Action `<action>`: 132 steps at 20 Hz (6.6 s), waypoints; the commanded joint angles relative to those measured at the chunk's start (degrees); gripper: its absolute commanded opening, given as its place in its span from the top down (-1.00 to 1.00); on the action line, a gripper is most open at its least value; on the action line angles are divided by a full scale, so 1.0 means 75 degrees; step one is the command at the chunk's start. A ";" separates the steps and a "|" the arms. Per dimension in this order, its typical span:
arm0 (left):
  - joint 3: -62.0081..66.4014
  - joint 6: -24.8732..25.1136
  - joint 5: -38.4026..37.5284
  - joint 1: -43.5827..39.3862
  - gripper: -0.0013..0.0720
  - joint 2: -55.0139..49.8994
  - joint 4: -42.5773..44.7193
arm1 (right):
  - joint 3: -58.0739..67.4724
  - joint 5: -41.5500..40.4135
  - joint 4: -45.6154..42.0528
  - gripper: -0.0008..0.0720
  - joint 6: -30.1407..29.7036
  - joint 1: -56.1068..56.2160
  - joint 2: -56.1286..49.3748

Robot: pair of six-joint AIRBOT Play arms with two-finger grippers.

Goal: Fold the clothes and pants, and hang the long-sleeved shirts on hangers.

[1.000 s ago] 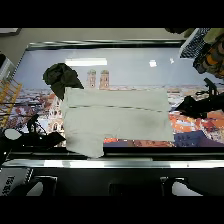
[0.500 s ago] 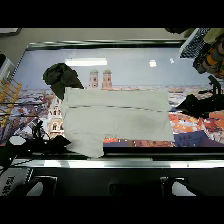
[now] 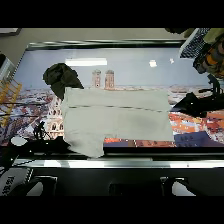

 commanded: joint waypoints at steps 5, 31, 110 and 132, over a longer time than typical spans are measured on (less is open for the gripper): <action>-0.0006 0.0052 -0.0038 -0.0003 0.91 -0.0003 -0.0009 | 0.0117 0.0012 -0.0038 -0.07 -0.0163 -0.1300 -0.0023; 0.0017 0.0038 -0.0055 -0.0003 0.91 -0.0003 -0.0012 | -0.4010 -0.1676 -0.0029 0.81 -0.2084 -0.1731 -0.0766; 0.9742 -0.2305 -0.1821 -0.0921 -0.35 -0.4922 0.2401 | 0.0437 -0.2850 0.0216 -0.38 -0.0423 0.0612 -0.3969; 0.9742 -0.3765 0.2538 -0.6304 0.92 -0.7280 -0.2049 | 0.3465 0.0743 -0.1935 0.89 0.3072 0.0705 -0.0038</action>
